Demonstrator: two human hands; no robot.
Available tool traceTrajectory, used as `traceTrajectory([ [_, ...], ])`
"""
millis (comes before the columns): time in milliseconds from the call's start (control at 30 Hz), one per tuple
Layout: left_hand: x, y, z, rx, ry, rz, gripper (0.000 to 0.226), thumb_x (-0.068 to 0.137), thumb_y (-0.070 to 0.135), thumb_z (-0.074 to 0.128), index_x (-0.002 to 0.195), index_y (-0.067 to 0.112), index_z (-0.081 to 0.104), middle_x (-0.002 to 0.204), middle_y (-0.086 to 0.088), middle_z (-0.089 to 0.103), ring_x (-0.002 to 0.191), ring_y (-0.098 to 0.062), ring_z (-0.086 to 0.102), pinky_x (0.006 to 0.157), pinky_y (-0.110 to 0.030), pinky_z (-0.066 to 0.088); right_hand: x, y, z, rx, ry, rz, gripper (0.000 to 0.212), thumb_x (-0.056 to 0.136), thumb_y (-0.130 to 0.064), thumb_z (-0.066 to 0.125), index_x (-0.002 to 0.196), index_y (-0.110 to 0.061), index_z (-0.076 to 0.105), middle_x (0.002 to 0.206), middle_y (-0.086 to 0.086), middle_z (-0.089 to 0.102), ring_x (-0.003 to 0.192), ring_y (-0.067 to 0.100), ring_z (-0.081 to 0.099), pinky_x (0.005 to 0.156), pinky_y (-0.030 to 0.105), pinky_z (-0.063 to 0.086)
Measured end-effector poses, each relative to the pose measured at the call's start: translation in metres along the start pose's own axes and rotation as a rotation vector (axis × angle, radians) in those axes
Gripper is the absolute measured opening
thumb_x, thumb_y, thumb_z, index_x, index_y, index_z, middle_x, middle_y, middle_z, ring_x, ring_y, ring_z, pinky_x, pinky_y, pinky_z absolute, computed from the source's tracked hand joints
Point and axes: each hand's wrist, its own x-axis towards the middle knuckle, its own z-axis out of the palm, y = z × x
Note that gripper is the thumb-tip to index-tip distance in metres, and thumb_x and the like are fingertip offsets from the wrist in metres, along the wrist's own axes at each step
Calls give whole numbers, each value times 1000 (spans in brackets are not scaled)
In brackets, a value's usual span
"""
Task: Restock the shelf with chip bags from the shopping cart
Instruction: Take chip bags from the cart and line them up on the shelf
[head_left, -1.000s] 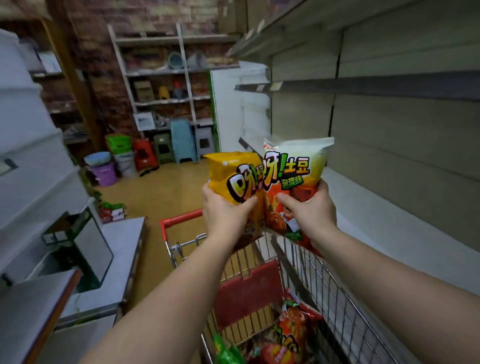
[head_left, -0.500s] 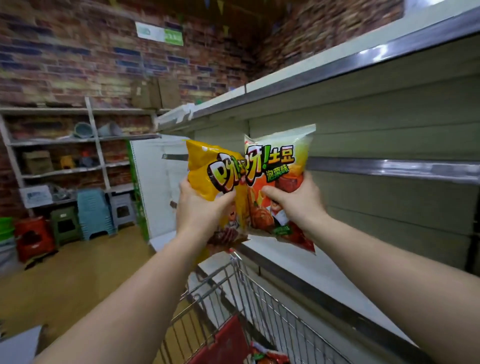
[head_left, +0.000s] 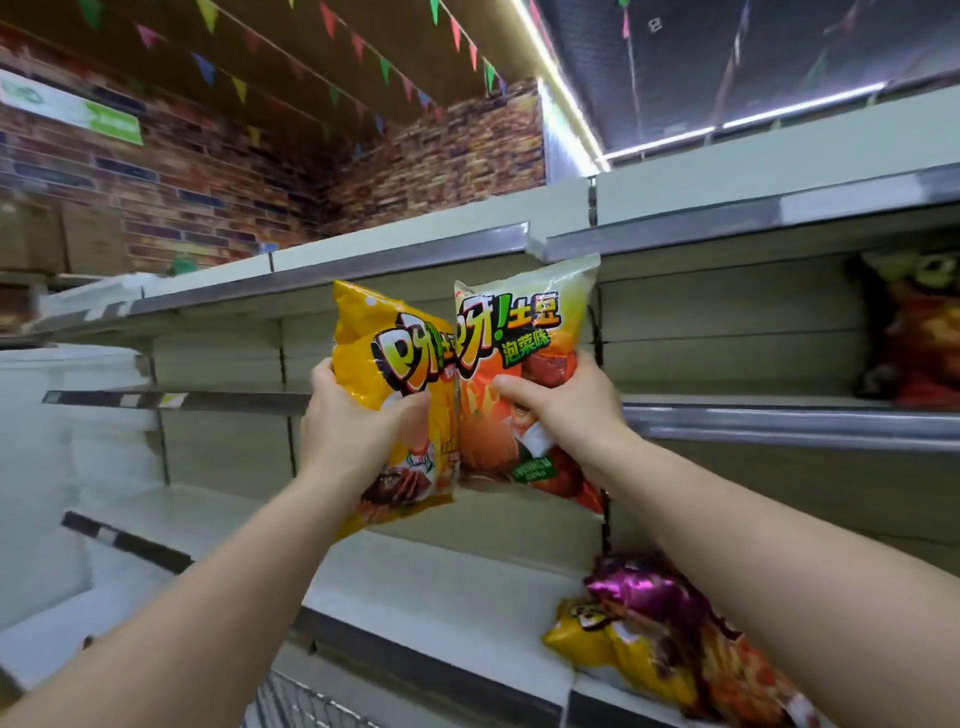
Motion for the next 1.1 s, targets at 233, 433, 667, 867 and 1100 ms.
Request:
traceTrajectory([
  [233,-47,64,87,-115,-144,23,82,72,33,80,137,19,33,108,1,51,100,-21,48,85,-33,39,-11,10,-129,-53,116,47,62,64,-44,80,114,-21,53,103,-3,65,95,17,62,91,40,50],
  [433,-80,110,141,-200,-246,70,81,72,32,80,137,20,34,105,2,50,97,-20,47,82,-31,38,-23,11,-214,-64,243,67,60,62,-43,81,110,-19,53,98,0,66,91,20,64,90,40,51],
  [667,-93,137,175,-264,-363,110,81,70,32,81,135,20,35,106,1,53,100,-22,52,84,-32,41,-30,9,-262,-66,346,105,85,41,-57,81,110,-14,57,99,6,69,92,28,66,89,44,52],
  [867,-76,137,177,-302,-421,97,80,69,34,82,134,19,38,109,0,54,105,-24,53,92,-37,45,-24,3,-272,-96,428,154,108,33,-65,79,120,-8,53,114,8,64,105,29,61,91,39,49],
  [1100,-44,124,166,-505,-591,-72,66,40,46,85,96,18,64,95,-8,72,90,-33,68,89,-52,52,-2,2,-262,24,413,277,66,68,-39,80,115,-4,50,114,8,61,104,28,60,97,43,46],
])
